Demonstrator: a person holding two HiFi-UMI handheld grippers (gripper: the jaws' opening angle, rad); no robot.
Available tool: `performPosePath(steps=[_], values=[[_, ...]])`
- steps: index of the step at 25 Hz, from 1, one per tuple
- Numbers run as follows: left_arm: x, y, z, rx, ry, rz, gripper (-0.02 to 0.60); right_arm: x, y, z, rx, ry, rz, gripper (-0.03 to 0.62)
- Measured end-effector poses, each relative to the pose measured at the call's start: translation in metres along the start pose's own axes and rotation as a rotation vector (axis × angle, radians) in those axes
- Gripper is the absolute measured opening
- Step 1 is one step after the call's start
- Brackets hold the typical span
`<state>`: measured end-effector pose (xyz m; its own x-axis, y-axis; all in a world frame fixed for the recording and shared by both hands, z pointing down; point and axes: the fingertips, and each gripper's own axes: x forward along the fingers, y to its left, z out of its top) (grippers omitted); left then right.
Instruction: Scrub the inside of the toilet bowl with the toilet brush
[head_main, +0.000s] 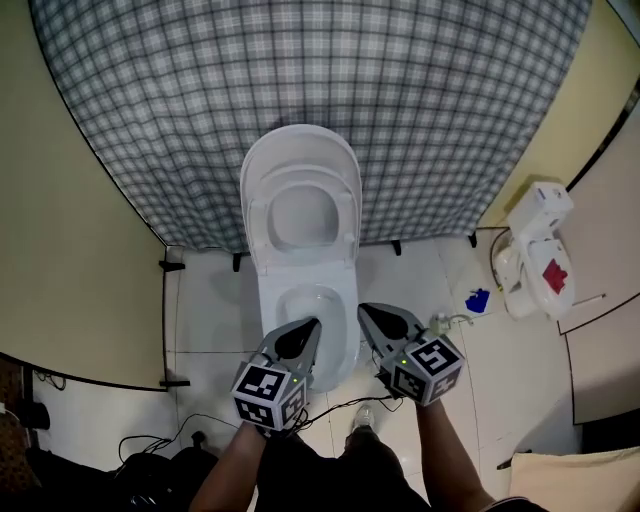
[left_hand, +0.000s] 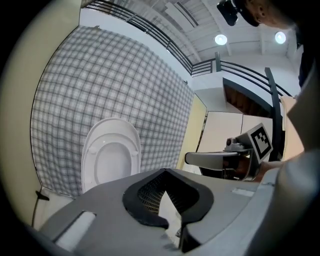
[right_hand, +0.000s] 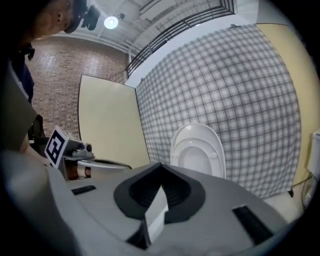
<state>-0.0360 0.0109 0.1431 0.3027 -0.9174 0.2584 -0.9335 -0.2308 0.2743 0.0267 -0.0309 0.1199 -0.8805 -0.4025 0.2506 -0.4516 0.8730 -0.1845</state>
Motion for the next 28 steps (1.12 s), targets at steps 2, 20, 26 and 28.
performPosePath(steps=[2,20,26,28], values=[[-0.007,0.007,0.016,0.009,-0.022,-0.001,0.009,0.001,0.014,0.024,0.001,-0.046,0.004,0.012],[-0.027,0.011,0.099,0.103,-0.118,-0.03,0.009,0.009,0.035,0.096,-0.111,-0.128,0.014,0.012],[-0.019,0.027,0.101,0.11,-0.118,-0.033,0.009,0.032,0.039,0.093,-0.112,-0.112,0.018,0.012],[-0.019,0.028,0.1,0.112,-0.123,-0.034,0.009,0.034,0.041,0.092,-0.11,-0.111,0.027,0.012]])
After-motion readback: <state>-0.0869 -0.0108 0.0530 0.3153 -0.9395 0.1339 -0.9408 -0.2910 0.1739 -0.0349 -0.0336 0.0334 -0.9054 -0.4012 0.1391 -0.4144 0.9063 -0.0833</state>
